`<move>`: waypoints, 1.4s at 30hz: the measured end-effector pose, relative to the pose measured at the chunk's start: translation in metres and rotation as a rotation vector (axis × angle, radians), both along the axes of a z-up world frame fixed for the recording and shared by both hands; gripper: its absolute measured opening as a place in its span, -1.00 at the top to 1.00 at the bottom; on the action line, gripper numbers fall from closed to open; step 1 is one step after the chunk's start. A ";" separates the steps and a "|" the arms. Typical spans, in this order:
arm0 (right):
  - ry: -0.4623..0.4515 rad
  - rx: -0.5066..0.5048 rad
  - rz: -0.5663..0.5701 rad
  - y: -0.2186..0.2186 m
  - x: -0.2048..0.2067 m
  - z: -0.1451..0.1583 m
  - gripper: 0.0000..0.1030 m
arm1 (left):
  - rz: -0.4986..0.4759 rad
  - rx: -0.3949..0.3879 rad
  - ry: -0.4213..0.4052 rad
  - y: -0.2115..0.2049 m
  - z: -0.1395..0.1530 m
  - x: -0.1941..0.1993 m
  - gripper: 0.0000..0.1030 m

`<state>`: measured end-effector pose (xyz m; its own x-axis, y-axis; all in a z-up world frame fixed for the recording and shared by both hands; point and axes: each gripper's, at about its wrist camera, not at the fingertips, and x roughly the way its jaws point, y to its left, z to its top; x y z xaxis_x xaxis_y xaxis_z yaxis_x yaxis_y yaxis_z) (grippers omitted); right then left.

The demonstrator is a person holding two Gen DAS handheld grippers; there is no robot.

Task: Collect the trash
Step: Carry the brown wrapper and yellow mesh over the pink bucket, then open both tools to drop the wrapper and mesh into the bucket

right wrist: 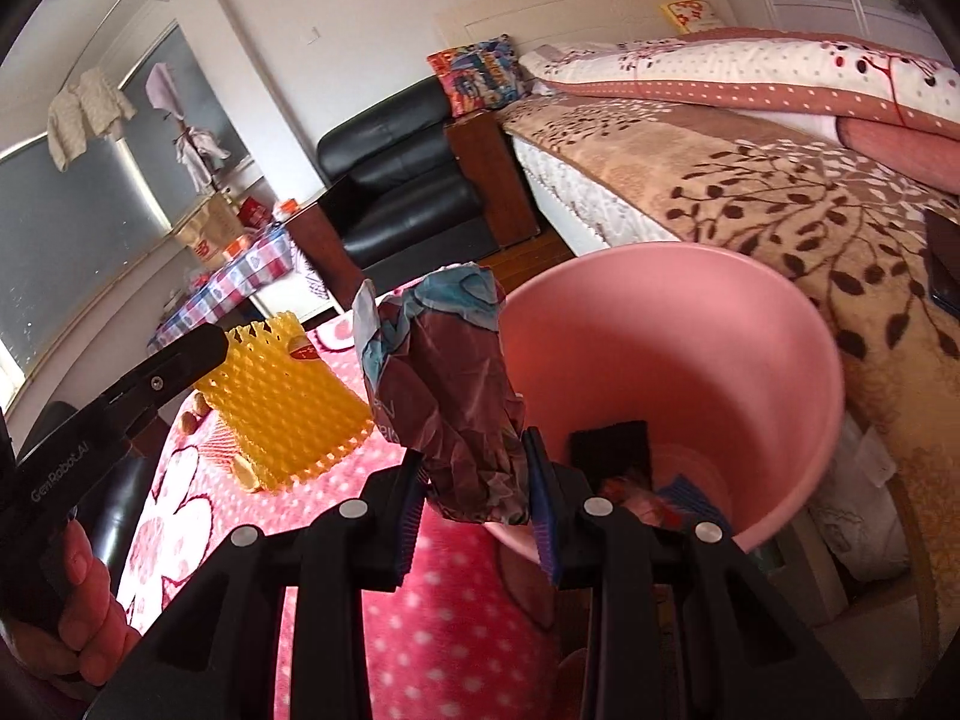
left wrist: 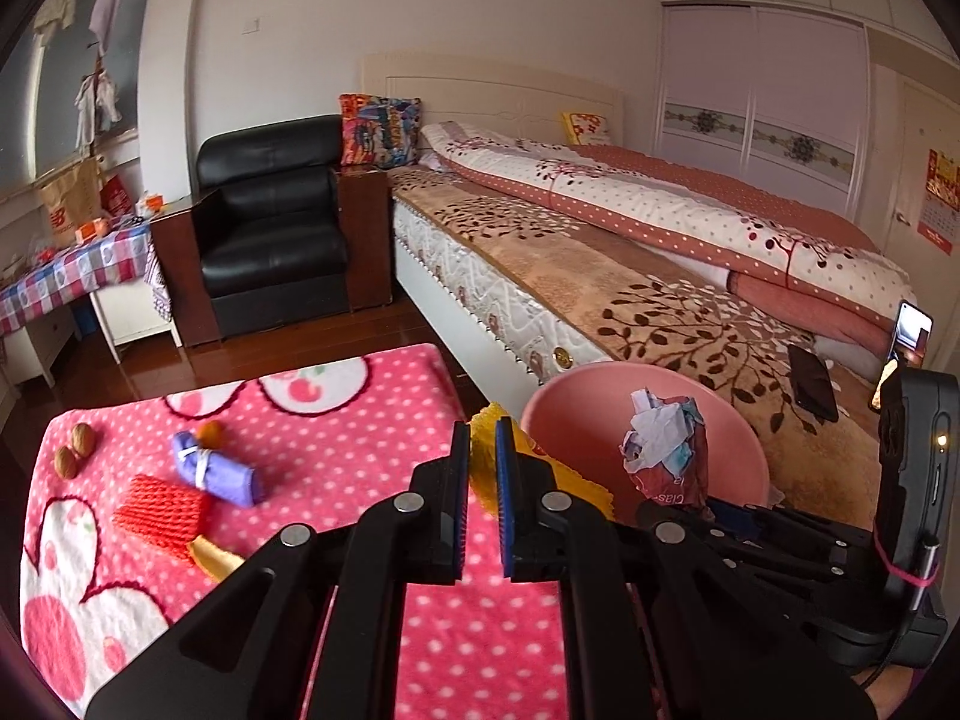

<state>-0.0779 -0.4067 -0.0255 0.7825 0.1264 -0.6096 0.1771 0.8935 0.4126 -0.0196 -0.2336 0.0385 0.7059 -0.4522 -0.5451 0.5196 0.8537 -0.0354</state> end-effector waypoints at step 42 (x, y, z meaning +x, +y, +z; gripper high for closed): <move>0.077 -0.004 -0.127 -0.054 0.000 -0.027 0.18 | -0.147 0.046 0.065 -0.079 -0.033 0.006 0.42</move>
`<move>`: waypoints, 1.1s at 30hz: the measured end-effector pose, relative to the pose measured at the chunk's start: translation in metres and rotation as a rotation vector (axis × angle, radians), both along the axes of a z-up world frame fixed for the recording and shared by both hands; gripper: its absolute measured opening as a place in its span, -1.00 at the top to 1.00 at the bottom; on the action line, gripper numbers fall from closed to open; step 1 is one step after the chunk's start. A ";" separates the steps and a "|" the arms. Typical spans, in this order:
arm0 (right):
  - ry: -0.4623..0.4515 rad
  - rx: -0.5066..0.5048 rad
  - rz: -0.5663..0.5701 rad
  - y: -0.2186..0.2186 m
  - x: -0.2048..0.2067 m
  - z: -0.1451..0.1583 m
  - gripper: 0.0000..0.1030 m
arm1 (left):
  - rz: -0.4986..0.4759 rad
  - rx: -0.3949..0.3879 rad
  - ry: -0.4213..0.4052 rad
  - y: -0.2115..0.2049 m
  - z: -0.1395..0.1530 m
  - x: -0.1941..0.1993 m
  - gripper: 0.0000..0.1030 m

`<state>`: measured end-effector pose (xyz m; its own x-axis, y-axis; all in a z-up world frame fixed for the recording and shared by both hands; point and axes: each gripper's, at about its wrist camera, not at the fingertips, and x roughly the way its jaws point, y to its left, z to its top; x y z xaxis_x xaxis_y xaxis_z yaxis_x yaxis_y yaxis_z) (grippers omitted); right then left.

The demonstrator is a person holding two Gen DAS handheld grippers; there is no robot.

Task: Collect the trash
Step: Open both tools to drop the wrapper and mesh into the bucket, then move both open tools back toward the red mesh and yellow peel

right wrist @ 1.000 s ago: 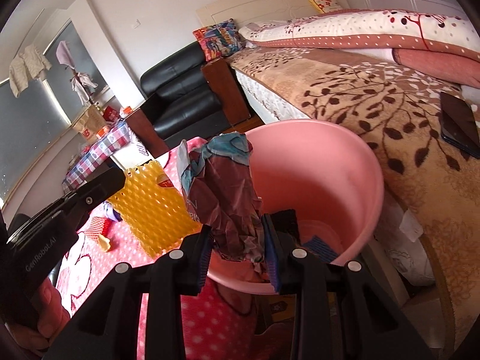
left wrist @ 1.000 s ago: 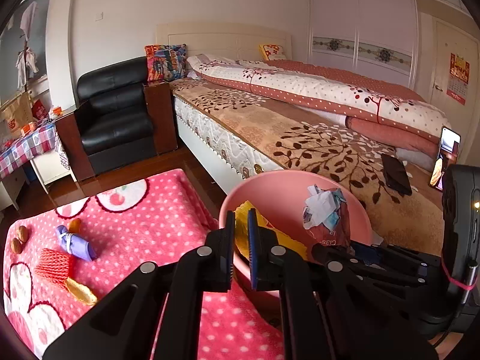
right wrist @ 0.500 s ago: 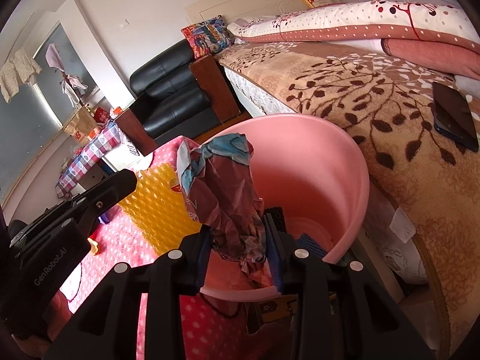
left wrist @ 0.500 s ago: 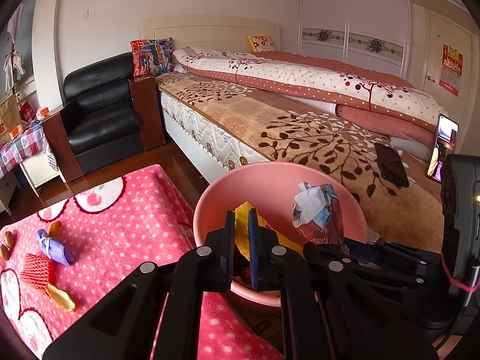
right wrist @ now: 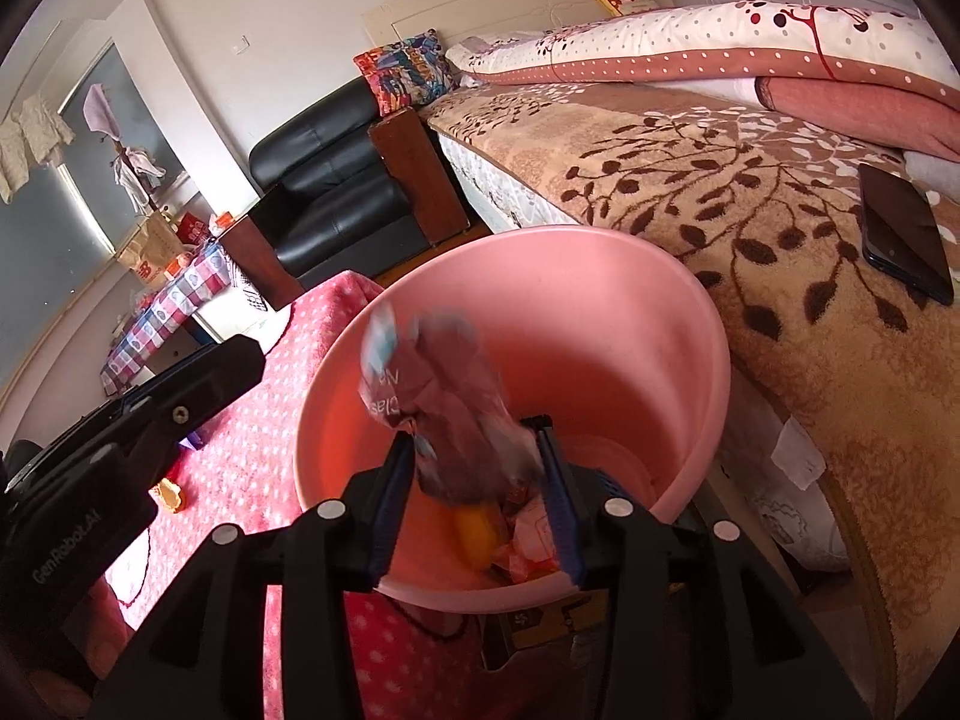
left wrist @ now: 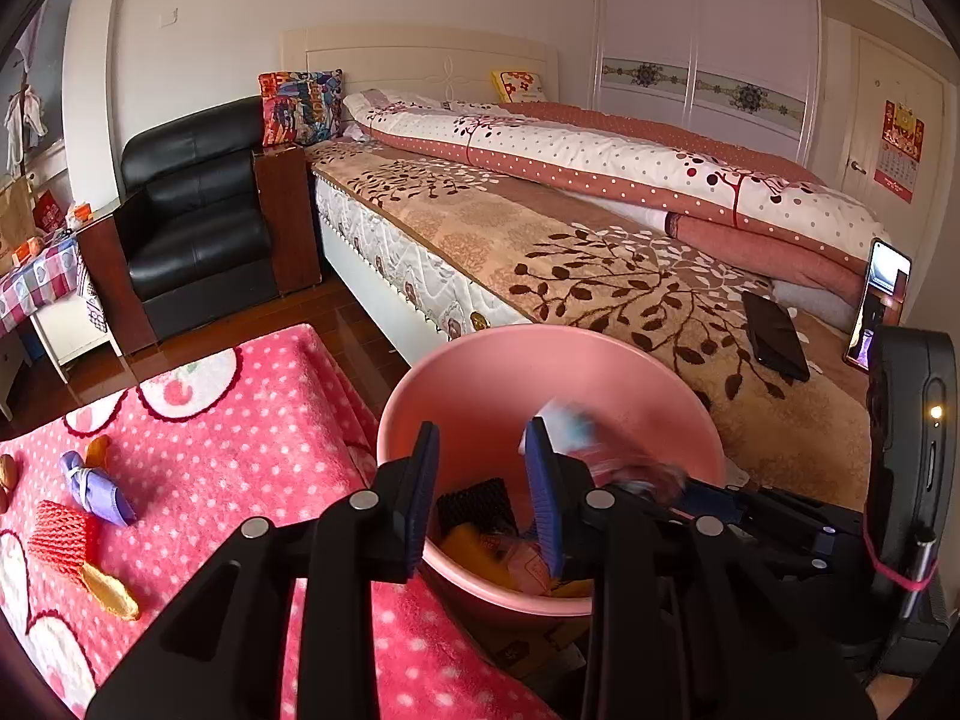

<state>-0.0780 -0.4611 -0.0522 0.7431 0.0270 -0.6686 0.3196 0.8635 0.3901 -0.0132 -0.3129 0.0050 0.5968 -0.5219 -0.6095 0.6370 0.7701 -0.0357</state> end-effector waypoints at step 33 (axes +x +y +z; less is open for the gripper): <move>-0.053 -0.054 0.204 0.094 -0.004 0.031 0.15 | 0.150 -0.031 0.027 0.095 0.008 -0.017 0.42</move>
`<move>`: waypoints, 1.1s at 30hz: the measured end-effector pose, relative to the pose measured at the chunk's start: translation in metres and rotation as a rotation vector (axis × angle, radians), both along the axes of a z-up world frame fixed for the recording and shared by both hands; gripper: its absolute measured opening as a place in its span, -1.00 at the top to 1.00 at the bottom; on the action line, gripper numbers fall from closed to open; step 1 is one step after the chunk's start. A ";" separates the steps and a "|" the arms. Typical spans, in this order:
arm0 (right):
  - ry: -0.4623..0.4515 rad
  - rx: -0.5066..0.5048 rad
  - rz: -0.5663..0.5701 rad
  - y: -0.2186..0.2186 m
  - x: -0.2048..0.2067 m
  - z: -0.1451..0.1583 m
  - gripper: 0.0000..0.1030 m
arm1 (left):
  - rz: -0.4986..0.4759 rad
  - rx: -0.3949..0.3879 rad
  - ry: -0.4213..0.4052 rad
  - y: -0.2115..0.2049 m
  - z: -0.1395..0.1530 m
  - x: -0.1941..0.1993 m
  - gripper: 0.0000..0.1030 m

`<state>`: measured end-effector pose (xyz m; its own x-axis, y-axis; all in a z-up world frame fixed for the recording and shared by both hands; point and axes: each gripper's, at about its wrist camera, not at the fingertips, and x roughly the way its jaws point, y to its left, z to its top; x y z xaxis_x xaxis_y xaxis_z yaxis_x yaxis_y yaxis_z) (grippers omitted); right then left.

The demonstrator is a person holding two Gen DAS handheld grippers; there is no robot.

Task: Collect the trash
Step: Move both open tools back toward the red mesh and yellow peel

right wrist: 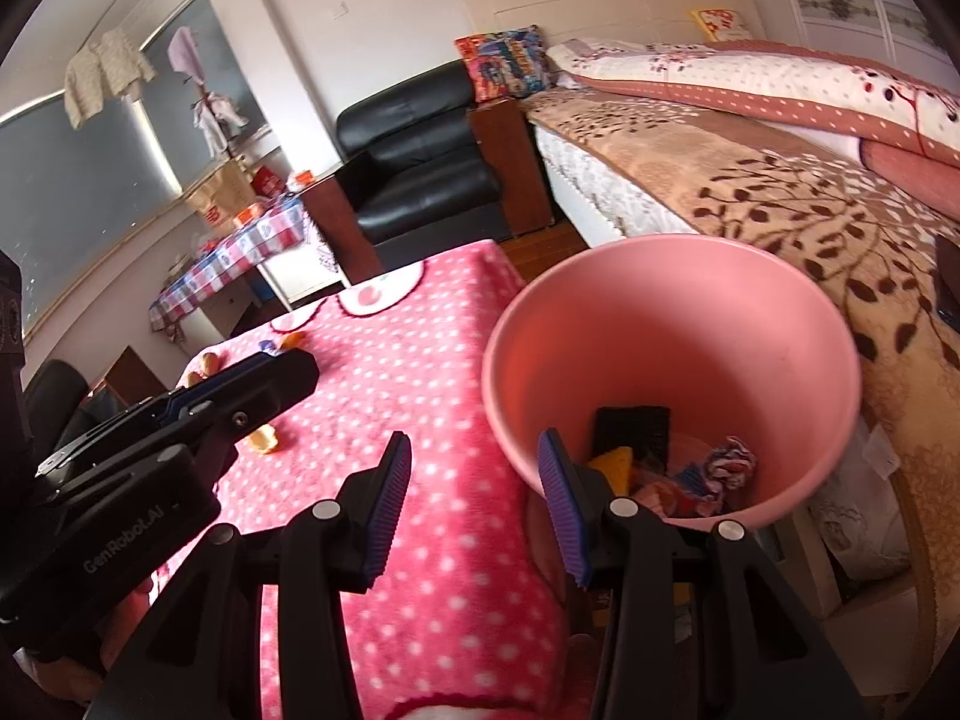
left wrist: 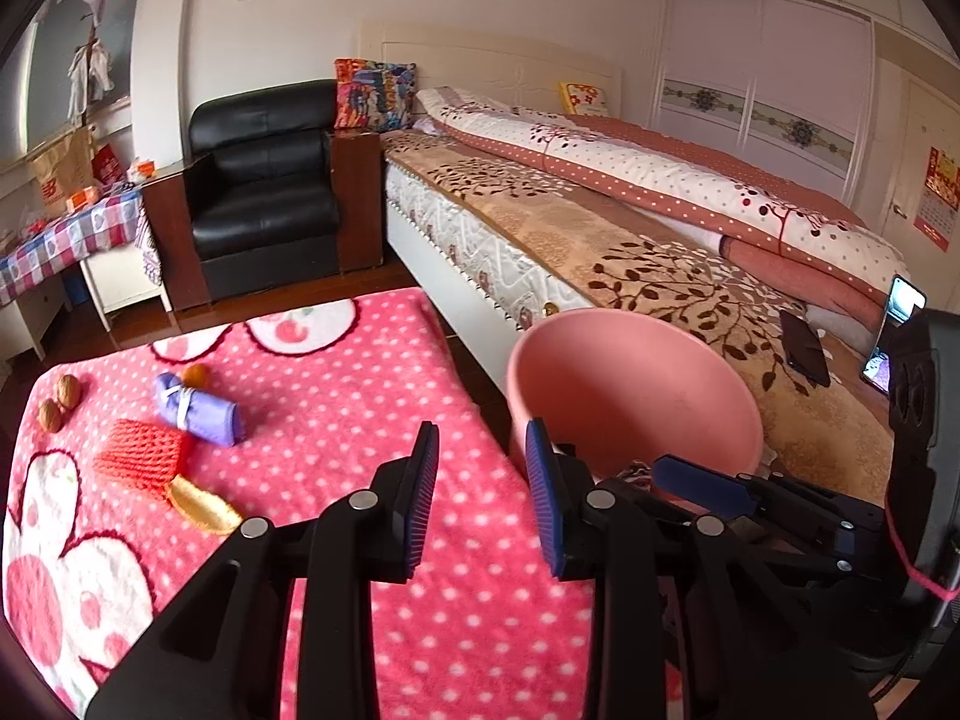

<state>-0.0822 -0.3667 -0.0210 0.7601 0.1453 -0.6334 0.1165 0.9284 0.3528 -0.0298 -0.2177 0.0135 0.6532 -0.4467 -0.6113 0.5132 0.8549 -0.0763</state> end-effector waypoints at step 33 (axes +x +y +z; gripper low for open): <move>0.040 -0.059 0.246 0.120 0.050 -0.009 0.15 | 0.458 0.085 -0.030 0.162 -0.020 0.031 0.42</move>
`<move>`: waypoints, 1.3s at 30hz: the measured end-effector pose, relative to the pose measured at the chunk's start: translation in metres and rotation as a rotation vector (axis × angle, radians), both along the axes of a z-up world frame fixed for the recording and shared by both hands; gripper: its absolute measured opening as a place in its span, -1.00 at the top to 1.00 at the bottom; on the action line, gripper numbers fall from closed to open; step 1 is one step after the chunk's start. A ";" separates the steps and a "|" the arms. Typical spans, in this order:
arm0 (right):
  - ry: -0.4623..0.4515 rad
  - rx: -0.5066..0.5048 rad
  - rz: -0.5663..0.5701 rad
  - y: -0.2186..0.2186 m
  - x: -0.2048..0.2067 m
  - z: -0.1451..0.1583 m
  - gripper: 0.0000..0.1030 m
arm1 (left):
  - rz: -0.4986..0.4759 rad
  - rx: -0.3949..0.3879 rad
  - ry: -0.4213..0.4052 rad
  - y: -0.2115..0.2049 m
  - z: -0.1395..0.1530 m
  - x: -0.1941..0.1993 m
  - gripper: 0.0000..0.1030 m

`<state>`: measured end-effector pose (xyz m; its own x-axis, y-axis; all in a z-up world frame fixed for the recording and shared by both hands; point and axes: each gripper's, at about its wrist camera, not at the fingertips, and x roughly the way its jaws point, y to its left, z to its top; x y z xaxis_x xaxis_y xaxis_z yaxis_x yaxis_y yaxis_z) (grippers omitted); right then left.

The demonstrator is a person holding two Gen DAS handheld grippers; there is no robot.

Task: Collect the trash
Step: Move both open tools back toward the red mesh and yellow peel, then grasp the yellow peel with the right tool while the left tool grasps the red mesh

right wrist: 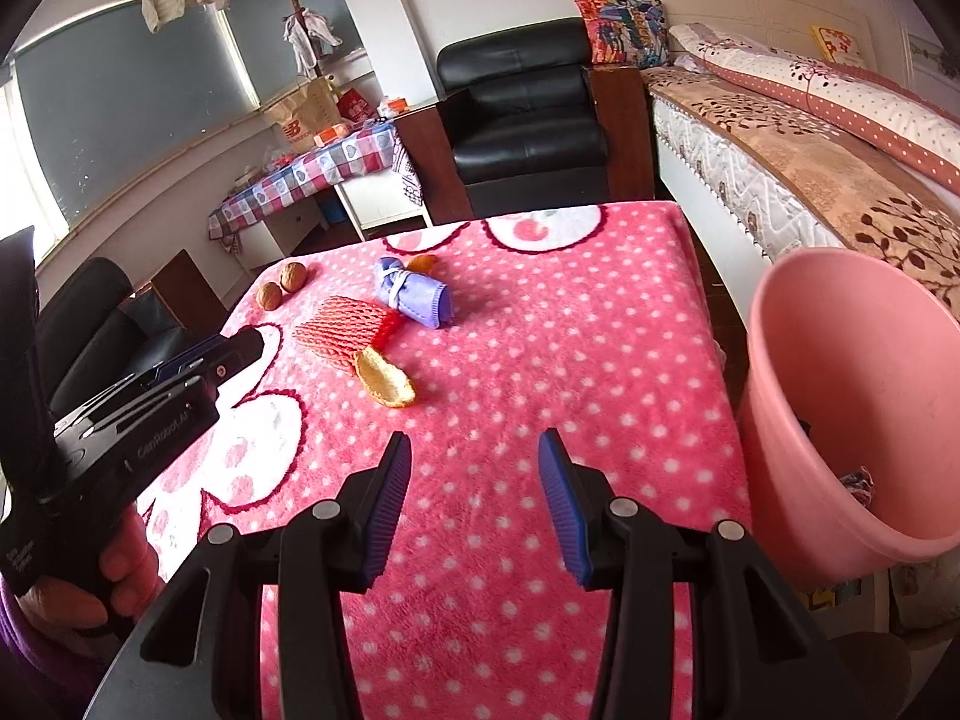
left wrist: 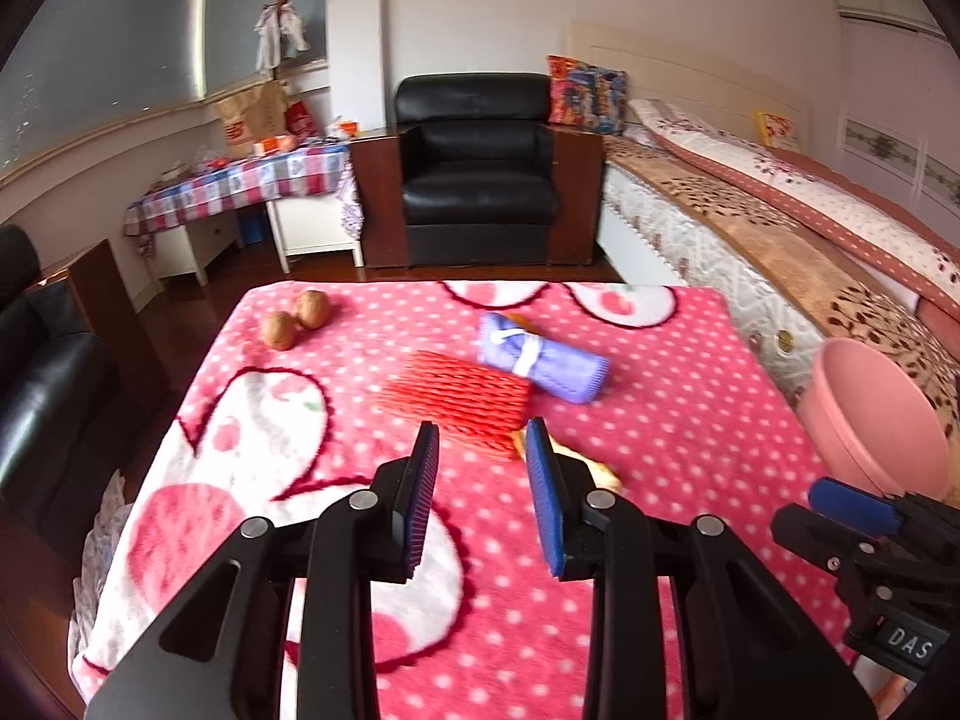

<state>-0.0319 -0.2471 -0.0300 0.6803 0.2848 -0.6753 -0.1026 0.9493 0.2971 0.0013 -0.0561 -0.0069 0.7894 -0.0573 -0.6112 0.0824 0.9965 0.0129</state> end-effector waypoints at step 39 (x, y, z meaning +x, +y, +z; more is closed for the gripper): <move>0.120 -0.129 0.265 0.085 0.111 -0.053 0.15 | 0.151 -0.271 0.284 0.041 -0.053 0.111 0.78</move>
<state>0.0789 -0.1622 -0.0825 0.5074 0.3481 -0.7882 -0.3227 0.9250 0.2007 0.1125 -0.0152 -0.0596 0.6036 -0.1426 -0.7844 -0.1022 0.9619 -0.2535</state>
